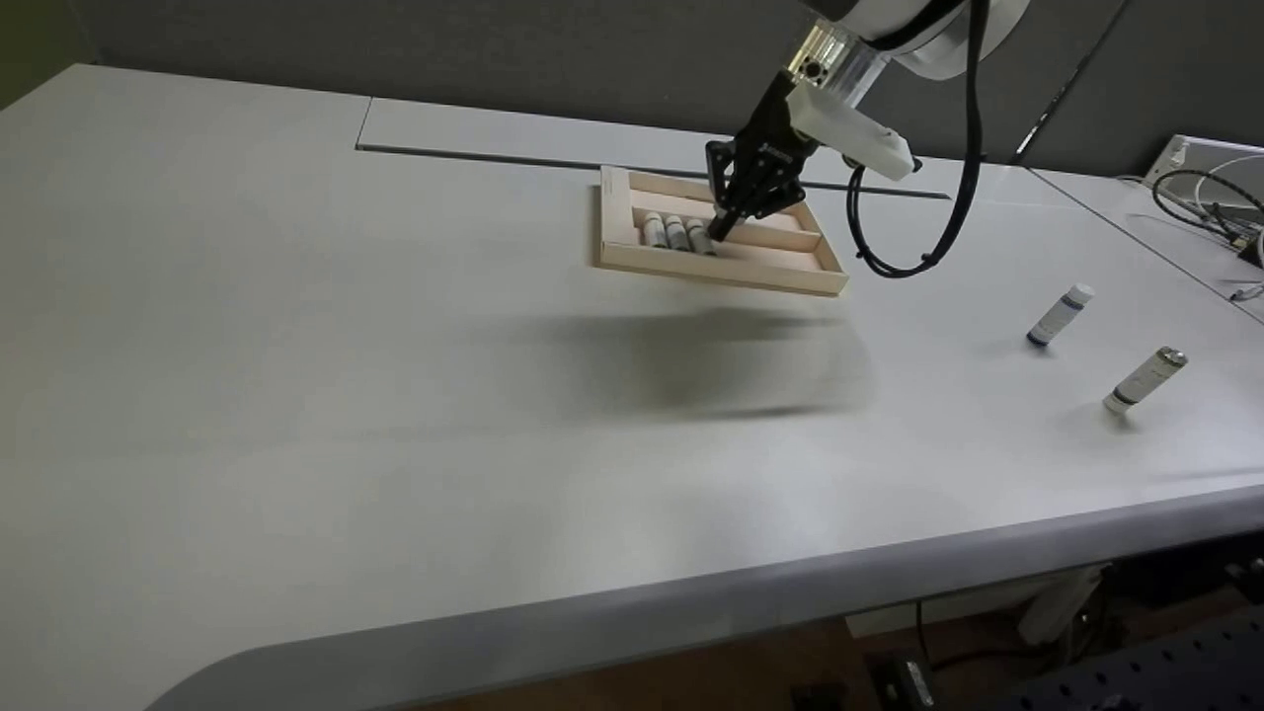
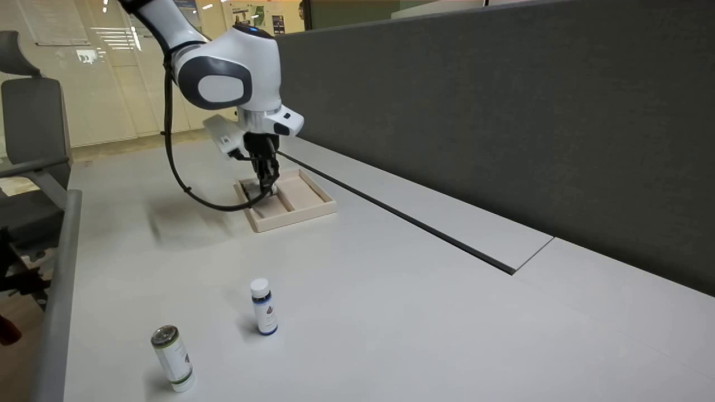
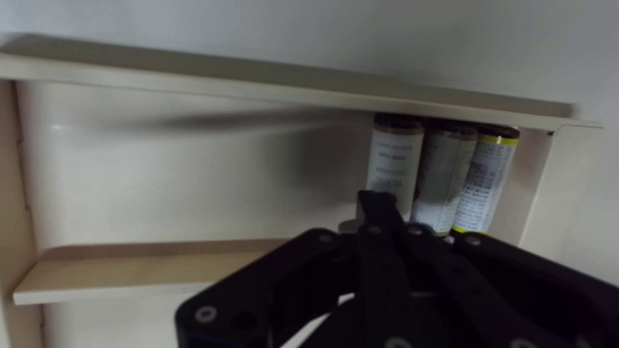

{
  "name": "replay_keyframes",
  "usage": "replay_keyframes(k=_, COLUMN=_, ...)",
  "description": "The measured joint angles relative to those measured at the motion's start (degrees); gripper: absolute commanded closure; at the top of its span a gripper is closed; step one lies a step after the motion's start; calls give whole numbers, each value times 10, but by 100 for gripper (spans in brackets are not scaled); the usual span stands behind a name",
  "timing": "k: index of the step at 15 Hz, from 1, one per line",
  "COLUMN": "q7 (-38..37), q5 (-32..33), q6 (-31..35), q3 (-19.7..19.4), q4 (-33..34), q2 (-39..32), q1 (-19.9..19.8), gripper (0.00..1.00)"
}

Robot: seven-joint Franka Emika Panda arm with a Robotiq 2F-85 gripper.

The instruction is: Put one of the bottles on the table in line with the other bottles on the tray

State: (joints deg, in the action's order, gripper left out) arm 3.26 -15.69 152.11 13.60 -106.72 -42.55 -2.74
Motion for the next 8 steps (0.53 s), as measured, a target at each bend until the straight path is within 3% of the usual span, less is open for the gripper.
replay_keyframes(k=8, q7=0, q5=5, q6=-1, q3=-21, q4=18, q2=-24, q1=16, gripper=100)
